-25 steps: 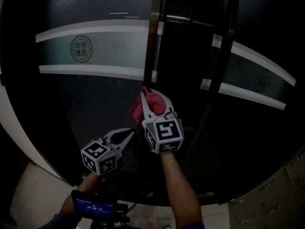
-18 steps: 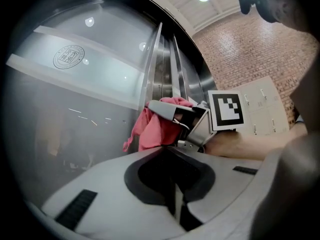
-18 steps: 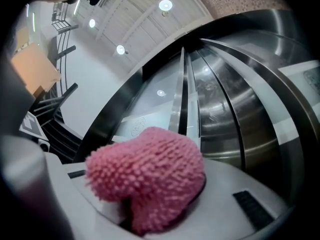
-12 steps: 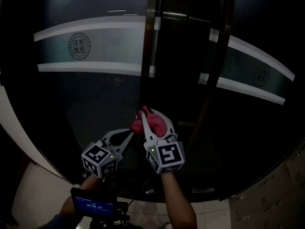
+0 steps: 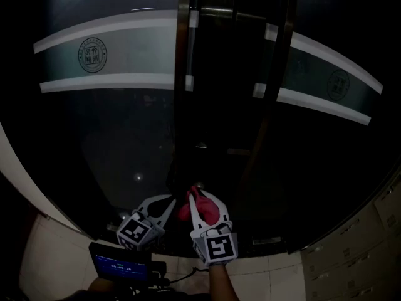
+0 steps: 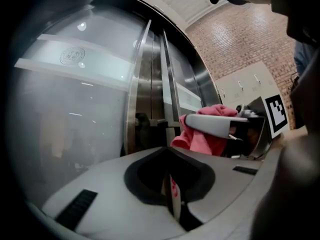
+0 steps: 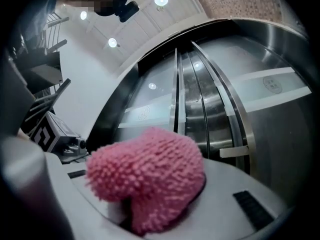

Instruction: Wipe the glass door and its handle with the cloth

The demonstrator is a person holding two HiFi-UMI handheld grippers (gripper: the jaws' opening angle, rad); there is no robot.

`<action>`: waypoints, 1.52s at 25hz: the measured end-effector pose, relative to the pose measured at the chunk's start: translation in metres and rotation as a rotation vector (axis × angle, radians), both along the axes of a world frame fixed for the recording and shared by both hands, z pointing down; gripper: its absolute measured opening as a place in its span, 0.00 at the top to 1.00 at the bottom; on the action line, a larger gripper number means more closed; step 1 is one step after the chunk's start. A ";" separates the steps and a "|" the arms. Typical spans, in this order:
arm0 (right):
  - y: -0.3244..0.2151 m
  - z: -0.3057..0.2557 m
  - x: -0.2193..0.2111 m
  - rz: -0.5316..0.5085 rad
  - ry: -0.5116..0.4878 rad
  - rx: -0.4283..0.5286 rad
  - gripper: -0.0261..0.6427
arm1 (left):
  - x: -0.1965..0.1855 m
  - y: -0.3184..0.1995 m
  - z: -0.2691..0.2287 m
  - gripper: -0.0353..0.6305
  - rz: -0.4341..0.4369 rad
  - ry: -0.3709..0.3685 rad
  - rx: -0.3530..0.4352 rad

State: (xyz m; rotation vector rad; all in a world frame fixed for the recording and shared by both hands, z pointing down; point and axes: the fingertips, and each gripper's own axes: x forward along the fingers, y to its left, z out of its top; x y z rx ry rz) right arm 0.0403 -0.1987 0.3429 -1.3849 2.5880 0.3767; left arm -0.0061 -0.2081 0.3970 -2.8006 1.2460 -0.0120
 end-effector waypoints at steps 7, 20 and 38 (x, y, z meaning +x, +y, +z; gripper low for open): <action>0.006 0.004 0.000 0.012 0.001 0.005 0.88 | 0.014 0.008 0.002 0.94 0.037 0.015 -0.008; 0.014 0.002 -0.010 0.001 0.016 0.001 0.88 | 0.018 0.010 -0.009 0.94 0.054 0.011 0.014; -0.029 -0.052 -0.019 -0.004 0.051 0.088 0.88 | -0.004 -0.018 -0.037 0.94 -0.002 0.074 0.053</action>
